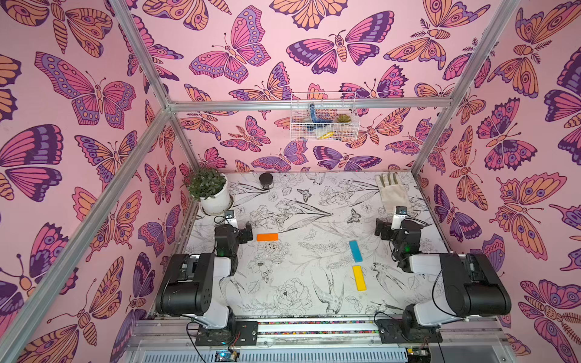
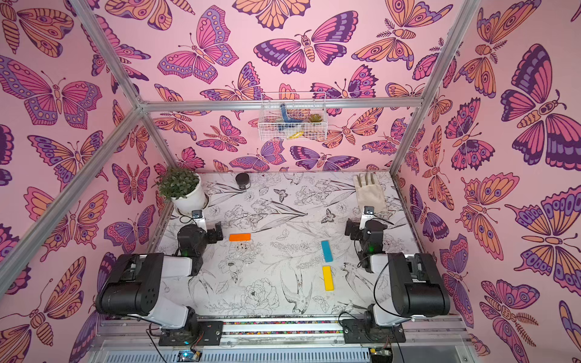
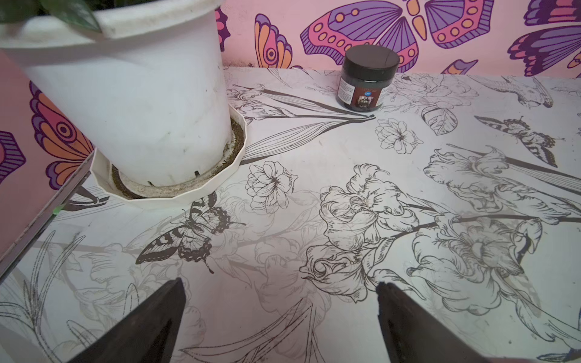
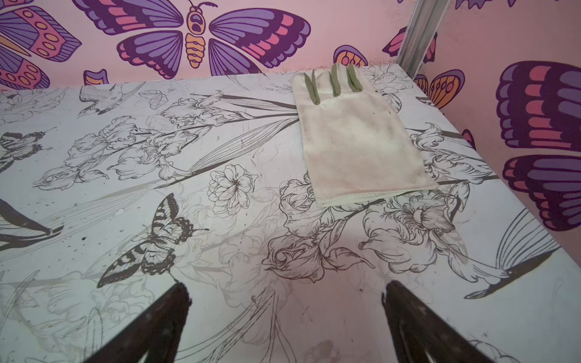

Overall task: Assemble the number 7 with building blocks
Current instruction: Move the building block to the center of the board.

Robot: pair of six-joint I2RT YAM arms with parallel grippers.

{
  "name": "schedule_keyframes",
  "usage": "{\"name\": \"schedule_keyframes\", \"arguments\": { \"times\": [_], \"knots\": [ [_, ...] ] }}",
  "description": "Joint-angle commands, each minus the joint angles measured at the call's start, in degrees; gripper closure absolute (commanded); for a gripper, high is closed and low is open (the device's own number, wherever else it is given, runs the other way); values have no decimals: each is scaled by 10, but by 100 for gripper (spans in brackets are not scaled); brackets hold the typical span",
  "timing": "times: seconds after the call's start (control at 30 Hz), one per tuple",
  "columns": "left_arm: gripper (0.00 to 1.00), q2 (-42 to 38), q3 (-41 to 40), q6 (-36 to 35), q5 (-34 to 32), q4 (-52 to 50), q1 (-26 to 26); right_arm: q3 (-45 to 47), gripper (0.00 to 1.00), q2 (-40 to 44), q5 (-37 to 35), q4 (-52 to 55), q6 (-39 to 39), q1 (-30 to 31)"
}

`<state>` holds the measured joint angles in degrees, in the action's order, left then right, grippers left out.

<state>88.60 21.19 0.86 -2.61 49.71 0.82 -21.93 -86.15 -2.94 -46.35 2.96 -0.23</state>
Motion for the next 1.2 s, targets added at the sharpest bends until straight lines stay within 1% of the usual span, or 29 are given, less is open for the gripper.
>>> {"name": "schedule_keyframes", "arguments": {
  "times": [0.0, 1.03, 1.07, 1.13, 1.17],
  "knots": [
    [0, -4, 2, -3, -3, 13, -2, -13, 1, -2, 2, 1, -4, 2],
    [0, -4, 2, -4, 0, 14, -2, -14, 1, -2, 2, 2, -4, 2],
    [0, -9, 6, -11, 13, 6, -2, -13, 1, -1, 2, 1, -5, 2],
    [0, -51, 26, -41, 60, -69, -11, -7, 1, 5, -2, -16, -6, 5],
    [0, -79, 33, -55, 60, -115, -24, -4, 1, 18, -13, -14, -8, 10]
  ]
}}
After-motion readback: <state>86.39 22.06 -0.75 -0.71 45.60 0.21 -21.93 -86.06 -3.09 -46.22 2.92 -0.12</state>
